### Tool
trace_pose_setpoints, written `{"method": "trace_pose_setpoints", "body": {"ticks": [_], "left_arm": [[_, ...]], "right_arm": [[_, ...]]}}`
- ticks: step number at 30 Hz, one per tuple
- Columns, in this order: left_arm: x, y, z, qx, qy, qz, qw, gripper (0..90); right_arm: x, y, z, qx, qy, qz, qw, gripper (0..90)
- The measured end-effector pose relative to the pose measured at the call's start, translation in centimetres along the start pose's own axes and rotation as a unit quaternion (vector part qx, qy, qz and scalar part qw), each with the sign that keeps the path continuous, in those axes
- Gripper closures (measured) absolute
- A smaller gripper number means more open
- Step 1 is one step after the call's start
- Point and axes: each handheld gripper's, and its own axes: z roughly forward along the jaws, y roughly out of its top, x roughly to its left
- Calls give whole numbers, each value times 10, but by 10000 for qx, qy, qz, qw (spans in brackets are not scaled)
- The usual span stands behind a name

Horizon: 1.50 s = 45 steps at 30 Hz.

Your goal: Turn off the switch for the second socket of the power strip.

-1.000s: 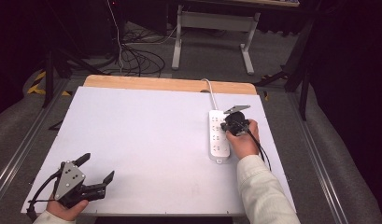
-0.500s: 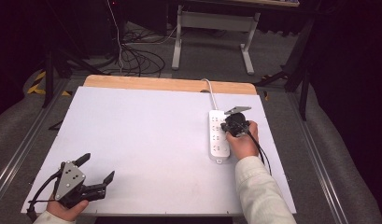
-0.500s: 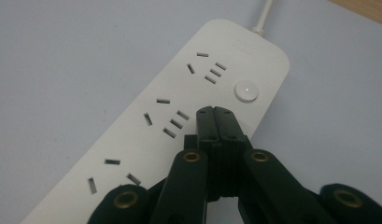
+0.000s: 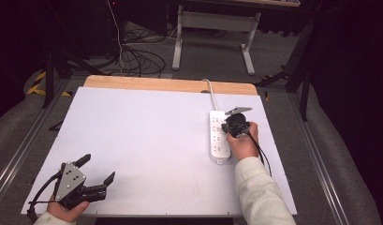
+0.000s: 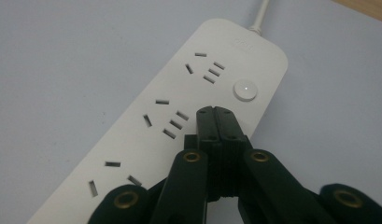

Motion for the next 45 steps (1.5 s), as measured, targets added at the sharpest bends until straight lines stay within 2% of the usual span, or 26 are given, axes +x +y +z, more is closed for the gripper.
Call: {"method": "trace_pose_setpoints", "body": {"ticks": [4, 14, 18, 19, 20, 22, 25, 28, 45], "left_arm": [[0, 0, 0, 2, 9, 14, 10000, 88], [0, 0, -1, -5, 5, 10, 10000, 88], [0, 0, 0, 1, 9, 3, 10000, 88], [0, 0, -1, -2, 10, 10, 10000, 88], [0, 0, -1, -11, 11, 14, 10000, 88], [1, 0, -1, -13, 15, 15, 10000, 88], [1, 0, 0, 3, 18, 35, 10000, 88], [1, 0, 0, 6, 18, 37, 10000, 88], [1, 1, -1, -2, 48, 37, 10000, 88]], "right_arm": [[-1, 0, 0, 10, 51, 93, 9999, 900], [1, -1, 0, 4, -3, 20, 10000, 900], [-2, -6, 0, -168, 111, 175, 9996, 900], [-4, -6, -2, -349, 138, 239, 9990, 900], [-6, -6, -3, -287, 101, 307, 9991, 900], [-8, -8, -3, -356, 100, 350, 9987, 900], [-6, -9, -7, -669, 92, 373, 9970, 900], [-3, -6, -12, -761, 46, 249, 9968, 900], [1, 6, -44, -1082, 181, 180, 9938, 892]]}}
